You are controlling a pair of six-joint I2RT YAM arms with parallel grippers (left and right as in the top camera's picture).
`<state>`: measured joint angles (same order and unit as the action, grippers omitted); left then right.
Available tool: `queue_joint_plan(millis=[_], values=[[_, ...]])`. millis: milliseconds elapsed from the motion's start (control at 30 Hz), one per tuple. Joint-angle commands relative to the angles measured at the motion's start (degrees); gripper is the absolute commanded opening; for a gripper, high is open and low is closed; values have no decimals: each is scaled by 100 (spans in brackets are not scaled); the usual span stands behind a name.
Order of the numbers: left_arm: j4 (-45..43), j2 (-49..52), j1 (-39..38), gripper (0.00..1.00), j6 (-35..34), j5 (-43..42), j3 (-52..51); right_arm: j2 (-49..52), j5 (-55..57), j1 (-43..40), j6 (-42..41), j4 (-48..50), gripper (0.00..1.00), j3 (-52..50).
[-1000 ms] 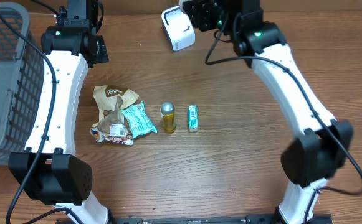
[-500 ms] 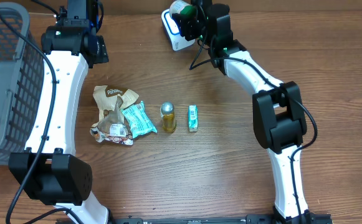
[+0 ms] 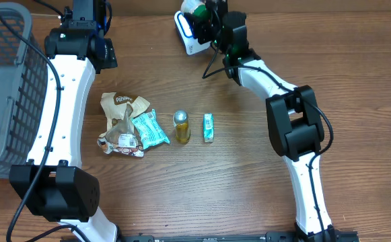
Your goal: Scan the item barcode
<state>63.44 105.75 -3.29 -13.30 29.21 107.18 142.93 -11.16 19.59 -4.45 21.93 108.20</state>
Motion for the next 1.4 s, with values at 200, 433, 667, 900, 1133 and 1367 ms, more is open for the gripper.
queue_joint_plan(millis=[200, 433, 667, 900, 1133, 1367], values=[[-4, -107, -11, 100, 48, 76, 92, 122, 20, 7, -20, 490, 4, 55], [-4, -107, -11, 100, 48, 76, 92, 33, -125, 7, -26, 960, 4, 57], [-4, -107, -11, 100, 48, 76, 92, -774, -708, -96, -505, 522, 4, 57], [-4, -107, -11, 100, 48, 76, 94, -2444, -1016, -645, -1231, -2092, 4, 57], [-7, -107, -11, 99, 48, 76, 92, -3692, -992, -1567, -1222, -5748, 4, 57], [-4, -107, -11, 100, 48, 76, 94, -3757, -704, -2483, -885, -8837, 10, 48]])
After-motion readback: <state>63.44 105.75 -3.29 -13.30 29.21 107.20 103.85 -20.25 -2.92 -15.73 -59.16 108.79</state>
